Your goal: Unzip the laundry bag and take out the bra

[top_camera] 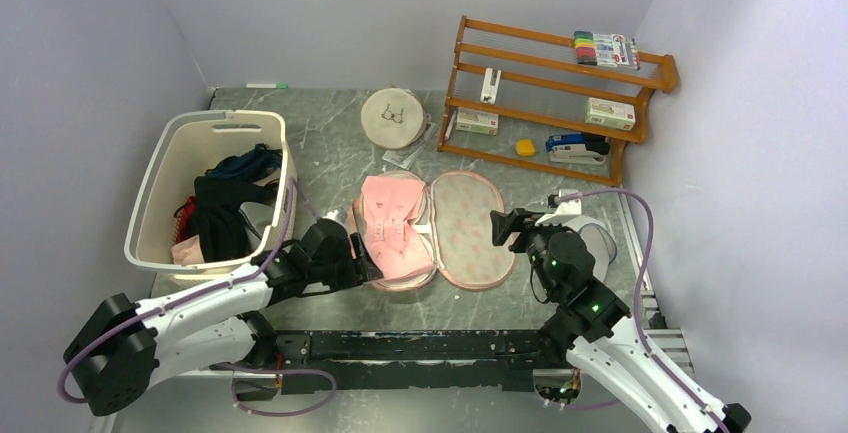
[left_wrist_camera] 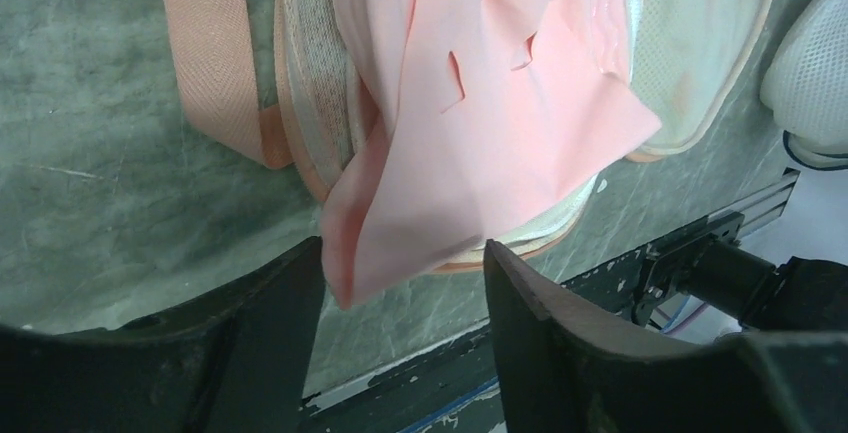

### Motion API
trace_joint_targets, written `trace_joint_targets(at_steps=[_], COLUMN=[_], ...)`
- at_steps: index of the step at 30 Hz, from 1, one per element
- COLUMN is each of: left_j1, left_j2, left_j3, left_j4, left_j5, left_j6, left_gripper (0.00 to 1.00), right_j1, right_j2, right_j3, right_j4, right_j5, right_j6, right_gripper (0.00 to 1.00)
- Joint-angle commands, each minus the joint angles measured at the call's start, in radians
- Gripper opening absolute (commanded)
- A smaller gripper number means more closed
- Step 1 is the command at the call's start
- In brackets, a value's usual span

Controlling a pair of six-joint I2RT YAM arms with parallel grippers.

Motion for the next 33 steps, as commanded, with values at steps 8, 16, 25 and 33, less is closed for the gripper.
trace_joint_targets(at_steps=[8,16,25,33], left_j1=[0.007,0.007,0.011,0.019], left_j2=[-0.003,-0.101,-0.027,0.182], left_j3=[0.041,0.098,0.506,1.022], left_j4=[0.019,-0.068,-0.315,-0.568], left_j5=[-0.032,-0.102,-0.281,-0.741], left_j6=[0.014,0.035,0.421,0.865], left_gripper=[0.33,0.07,0.07,0.07], right_j1=[0.002,0.001,0.002,0.001], right_j2=[-0.021,-0.018,-0.028,-0.031], right_j3=[0.001,0.002,-0.004,-0.001], right_j4=[0.028,0.027,0.033,0.027], right_j5=[-0.009,-0.012,-0.031,-0.04], right_j6=[-0.014,-0.013,-0.011,-0.009], right_gripper=[0.72,0.72,0.72,0.72])
